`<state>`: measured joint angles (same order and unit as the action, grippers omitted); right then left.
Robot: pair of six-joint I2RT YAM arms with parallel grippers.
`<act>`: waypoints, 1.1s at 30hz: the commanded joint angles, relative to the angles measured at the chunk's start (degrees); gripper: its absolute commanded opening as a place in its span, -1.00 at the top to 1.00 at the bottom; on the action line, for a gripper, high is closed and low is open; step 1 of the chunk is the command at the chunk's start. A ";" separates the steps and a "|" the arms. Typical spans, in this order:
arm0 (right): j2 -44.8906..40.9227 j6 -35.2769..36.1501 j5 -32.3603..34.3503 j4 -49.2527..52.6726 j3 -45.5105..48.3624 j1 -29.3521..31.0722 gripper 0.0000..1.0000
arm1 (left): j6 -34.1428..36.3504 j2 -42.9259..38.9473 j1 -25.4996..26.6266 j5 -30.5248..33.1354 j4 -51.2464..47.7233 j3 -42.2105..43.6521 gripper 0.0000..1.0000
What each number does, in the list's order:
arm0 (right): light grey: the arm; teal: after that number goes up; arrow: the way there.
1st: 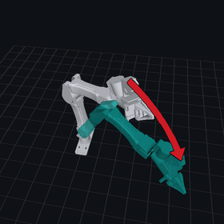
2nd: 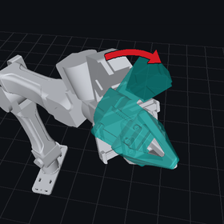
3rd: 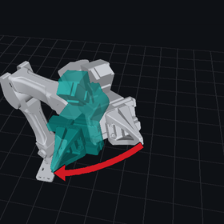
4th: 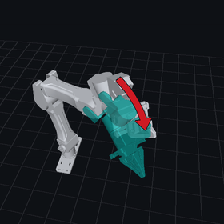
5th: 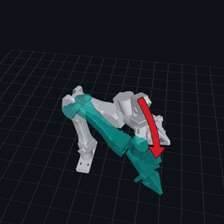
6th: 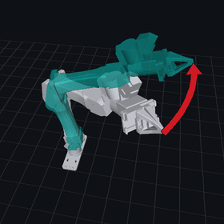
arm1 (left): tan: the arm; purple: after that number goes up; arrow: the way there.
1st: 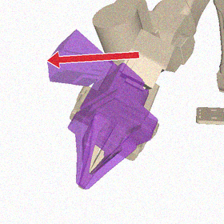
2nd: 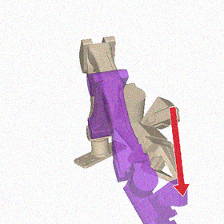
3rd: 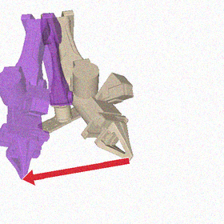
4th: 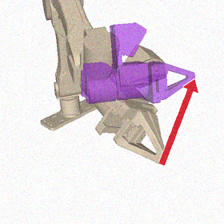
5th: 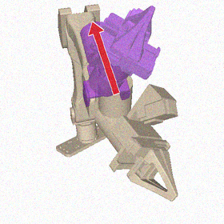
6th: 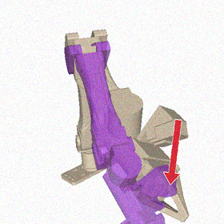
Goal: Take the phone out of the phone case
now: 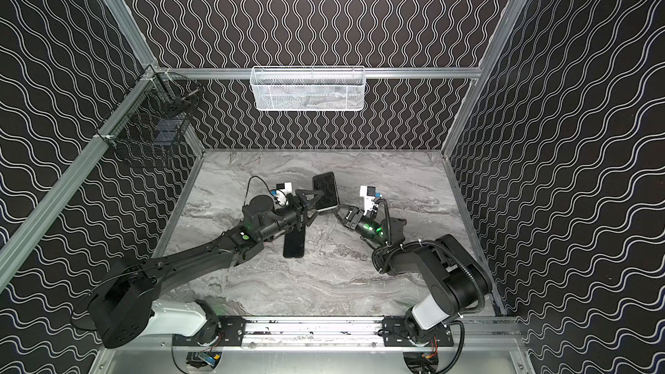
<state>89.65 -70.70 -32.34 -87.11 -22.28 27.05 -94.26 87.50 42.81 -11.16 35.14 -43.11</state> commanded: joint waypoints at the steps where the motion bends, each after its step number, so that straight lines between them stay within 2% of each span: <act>1: -0.85 0.91 -1.07 -4.47 -0.04 0.15 0.78 | -0.31 0.49 -0.09 -0.97 2.44 0.11 -0.07; 6: -0.57 0.85 -0.97 -4.64 0.30 0.14 0.78 | 0.30 0.28 -0.27 -1.19 1.55 -0.15 0.26; 11: 0.33 0.47 -1.15 -5.34 0.21 0.07 0.78 | -0.39 1.04 -0.44 -2.07 2.92 0.00 0.70; 17: 1.31 0.06 -1.06 -6.07 0.13 0.11 0.78 | -0.47 1.27 -0.45 -2.83 2.78 -0.39 1.00; 23: 2.51 0.82 -0.55 -6.02 0.55 0.00 0.78 | -1.74 0.49 -0.53 -2.90 4.41 0.37 1.00; 33: 8.83 -1.10 1.17 -11.81 0.43 -0.51 0.78 | -2.92 -4.61 -0.44 -2.27 5.33 1.91 1.00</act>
<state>97.65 -70.94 -33.54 -91.50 -21.69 26.85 -97.51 84.25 42.39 -12.88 35.27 -40.84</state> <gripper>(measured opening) 0.113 0.102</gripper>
